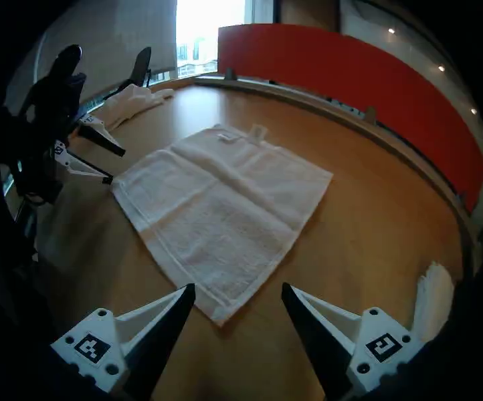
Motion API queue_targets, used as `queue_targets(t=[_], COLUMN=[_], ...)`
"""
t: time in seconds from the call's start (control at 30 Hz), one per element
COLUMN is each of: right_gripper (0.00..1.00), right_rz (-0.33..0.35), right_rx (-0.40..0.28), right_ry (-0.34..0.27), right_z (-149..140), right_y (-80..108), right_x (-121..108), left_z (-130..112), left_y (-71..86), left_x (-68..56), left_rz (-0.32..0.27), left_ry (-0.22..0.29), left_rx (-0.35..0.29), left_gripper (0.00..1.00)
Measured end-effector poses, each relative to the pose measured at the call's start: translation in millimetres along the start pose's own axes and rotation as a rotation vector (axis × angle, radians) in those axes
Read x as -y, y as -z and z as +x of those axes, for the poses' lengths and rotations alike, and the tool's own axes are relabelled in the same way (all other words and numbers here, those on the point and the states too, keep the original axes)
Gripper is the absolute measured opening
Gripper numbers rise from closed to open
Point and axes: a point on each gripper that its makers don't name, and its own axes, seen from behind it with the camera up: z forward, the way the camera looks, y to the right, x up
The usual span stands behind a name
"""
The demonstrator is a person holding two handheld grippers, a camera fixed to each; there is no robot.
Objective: Fold towel
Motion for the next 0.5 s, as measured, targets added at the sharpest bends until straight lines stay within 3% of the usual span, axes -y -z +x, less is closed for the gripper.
queue_targets(t=[0.5], right_gripper=[0.97], right_rz=[0.035], right_rx=[0.045], right_ry=[0.018], right_z=[-17.4], right_y=[-7.8], right_x=[7.4], left_z=[-21.5], left_y=[-15.1], left_x=[-13.2], left_rz=[-0.043], left_ry=[-0.066], left_rx=[0.06], left_gripper=[0.98])
